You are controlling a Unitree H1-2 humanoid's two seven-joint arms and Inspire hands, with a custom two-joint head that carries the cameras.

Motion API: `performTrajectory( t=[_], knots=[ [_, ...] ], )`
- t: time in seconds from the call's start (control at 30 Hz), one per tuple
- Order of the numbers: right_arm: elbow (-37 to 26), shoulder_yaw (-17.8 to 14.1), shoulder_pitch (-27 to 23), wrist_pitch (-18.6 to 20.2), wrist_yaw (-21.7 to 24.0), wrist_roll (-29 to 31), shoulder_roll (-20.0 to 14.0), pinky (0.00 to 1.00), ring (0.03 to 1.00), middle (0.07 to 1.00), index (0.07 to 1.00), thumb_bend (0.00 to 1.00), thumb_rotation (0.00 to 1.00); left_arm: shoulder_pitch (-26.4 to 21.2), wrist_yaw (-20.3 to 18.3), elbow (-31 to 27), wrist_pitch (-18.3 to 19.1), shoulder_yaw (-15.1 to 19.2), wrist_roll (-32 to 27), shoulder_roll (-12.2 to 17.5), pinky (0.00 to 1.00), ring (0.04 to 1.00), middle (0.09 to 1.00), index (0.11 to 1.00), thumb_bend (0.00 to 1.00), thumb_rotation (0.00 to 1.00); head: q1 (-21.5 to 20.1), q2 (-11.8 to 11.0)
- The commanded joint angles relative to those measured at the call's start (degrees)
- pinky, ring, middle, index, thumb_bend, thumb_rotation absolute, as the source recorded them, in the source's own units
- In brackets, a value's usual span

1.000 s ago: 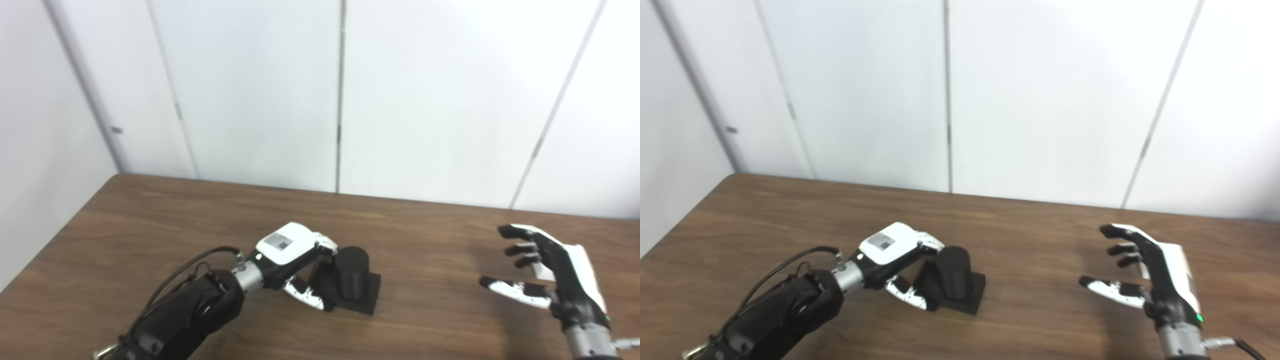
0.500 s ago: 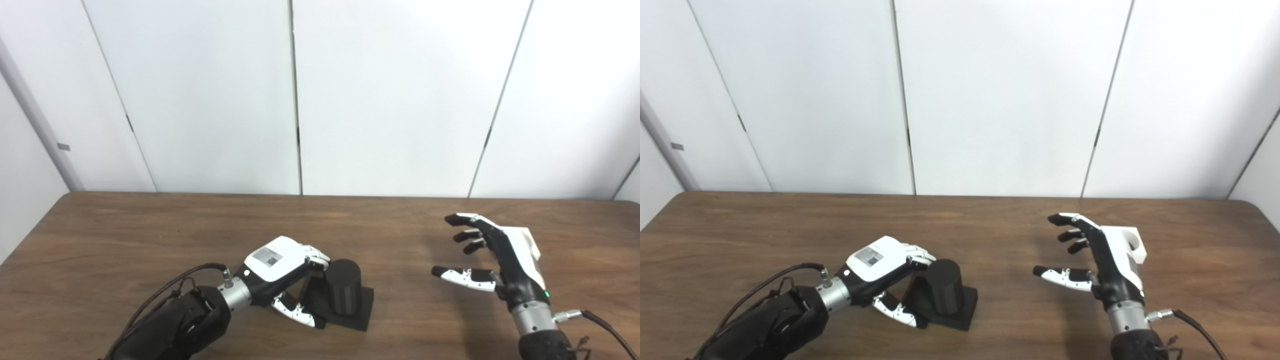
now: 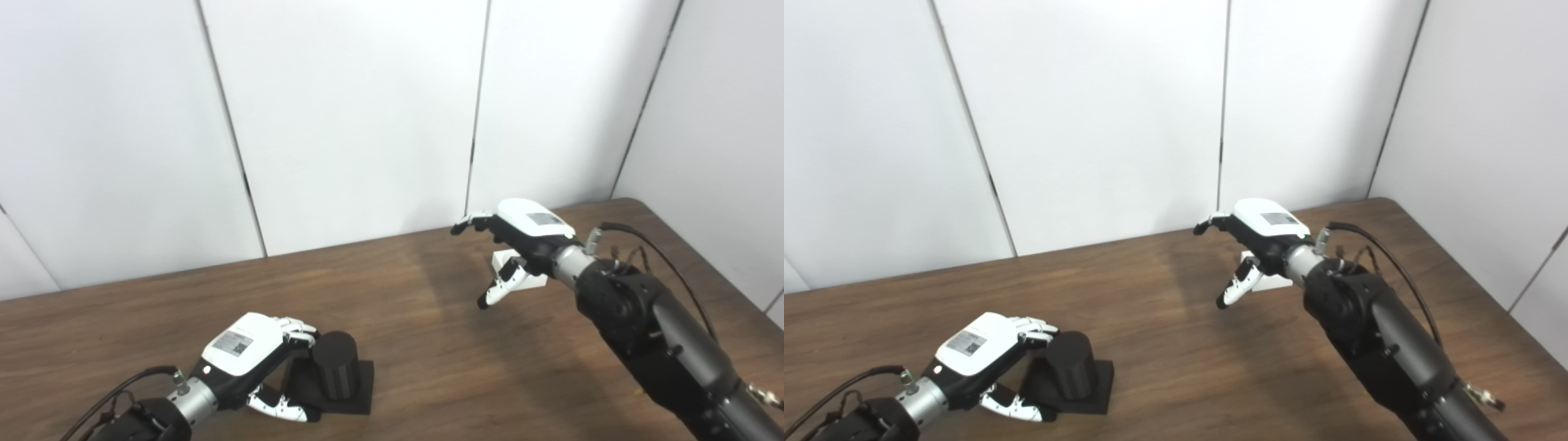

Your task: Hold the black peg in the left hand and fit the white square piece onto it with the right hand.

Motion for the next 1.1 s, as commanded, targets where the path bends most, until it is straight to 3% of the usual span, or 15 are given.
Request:
performTrajectory(
  t=[0.0,0.17,0.3,0.43,0.77,1.07],
  knots=[
    [0.55,0.36,-4.49,1.30,1.68,-2.86,-2.60,0.74,0.866,0.892,0.788,0.88,0.12,4.36,-3.98,2.82,-3.15,-3.76,4.81,1.62,0.74,0.804,0.790,0.492,0.52,0.07,-0.46,-0.04],
    [5.49,4.01,-8.73,2.52,6.20,-9.27,-5.01,0.81,0.894,0.908,0.803,0.86,0.14,4.49,-3.54,3.08,-3.78,-3.93,5.02,1.92,0.72,0.783,0.785,0.492,0.52,0.07,-2.03,-0.76],
    [10.56,5.12,-10.62,0.27,5.24,-10.28,-5.81,0.82,0.892,0.902,0.791,0.87,0.12,4.85,-2.68,3.43,-4.21,-3.78,5.24,1.76,0.71,0.781,0.783,0.492,0.52,0.07,-2.45,-1.20],
    [15.00,5.67,-12.22,-2.37,3.17,-10.59,-6.11,0.81,0.874,0.870,0.781,0.90,0.19,4.81,-2.23,3.80,-4.40,-4.01,5.52,1.74,0.70,0.782,0.786,0.492,0.52,0.07,-2.96,-1.23],
    [20.51,7.71,-15.06,-1.72,3.75,-13.72,-5.90,0.83,0.894,0.903,0.911,0.95,0.19,4.81,-2.59,3.93,-4.59,-4.66,5.68,1.76,0.71,0.776,0.786,0.492,0.52,0.07,-2.76,-0.85],
    [23.70,9.00,-15.25,-1.92,3.34,-14.09,-5.56,0.81,0.876,0.895,0.850,0.96,0.17,5.08,-4.23,1.97,-3.66,-4.42,4.86,2.14,0.71,0.778,0.785,0.492,0.52,0.07,-2.65,-0.60]
  ],
)
